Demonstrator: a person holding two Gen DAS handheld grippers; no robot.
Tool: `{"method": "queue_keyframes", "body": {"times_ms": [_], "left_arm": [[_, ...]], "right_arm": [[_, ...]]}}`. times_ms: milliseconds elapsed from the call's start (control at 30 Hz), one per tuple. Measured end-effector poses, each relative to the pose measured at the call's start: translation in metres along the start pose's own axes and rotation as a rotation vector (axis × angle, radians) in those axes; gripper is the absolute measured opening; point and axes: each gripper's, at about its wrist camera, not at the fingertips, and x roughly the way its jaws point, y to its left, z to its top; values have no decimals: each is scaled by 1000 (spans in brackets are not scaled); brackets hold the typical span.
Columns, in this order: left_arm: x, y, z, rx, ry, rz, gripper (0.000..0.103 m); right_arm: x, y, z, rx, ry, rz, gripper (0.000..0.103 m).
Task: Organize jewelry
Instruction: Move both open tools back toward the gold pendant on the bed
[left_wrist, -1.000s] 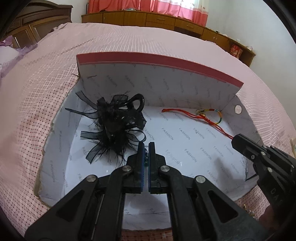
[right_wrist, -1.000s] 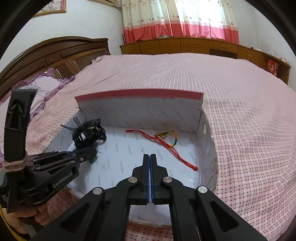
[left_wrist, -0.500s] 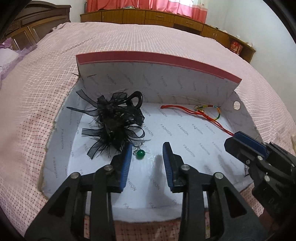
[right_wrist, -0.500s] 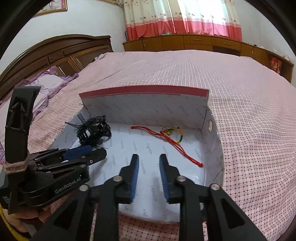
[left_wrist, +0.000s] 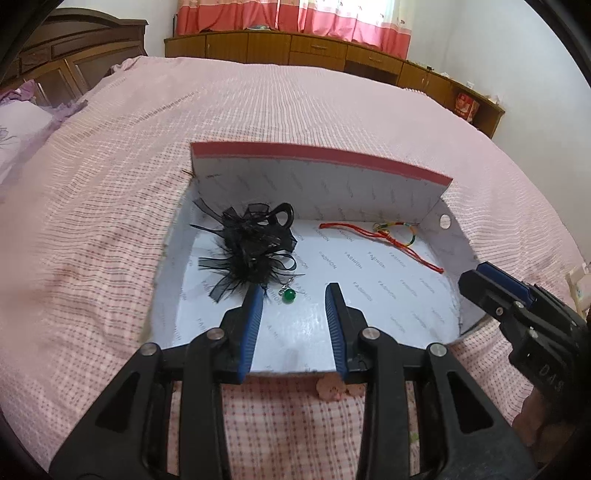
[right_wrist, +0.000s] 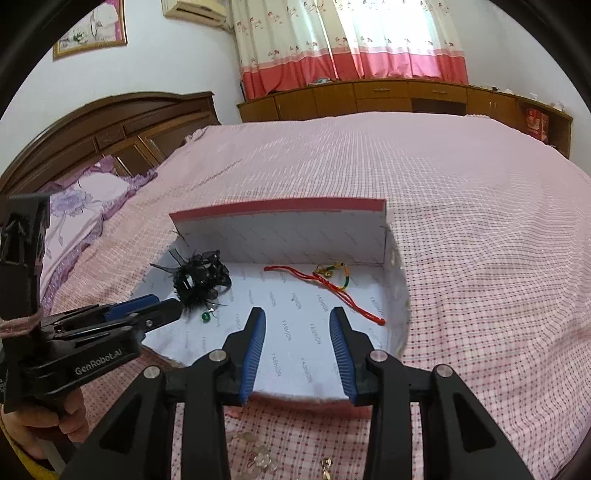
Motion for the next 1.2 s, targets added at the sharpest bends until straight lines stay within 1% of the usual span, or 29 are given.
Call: {"method": "queue_keyframes", "body": {"times_ms": [233,367,633,833,1200], "left_arm": [[-30,3,-5,-6,-36,0,27],[-46,2,-7,3,-48,4,27],[-74,7,-15,-13,-90,4,27],[-85,12,-21,-18,-106,18,27],[-91,28,-37,-34,-101,47,27]], "right_arm": [[-32,4,0,3,-48,7,39],[-46,10,-2,-3,-66,11,39],[-72,19,-11,-14,-103,26,39],[-85,24,-22,-24,-109,31,39],[-94,19,-43,-8,-92,23,39]]}}
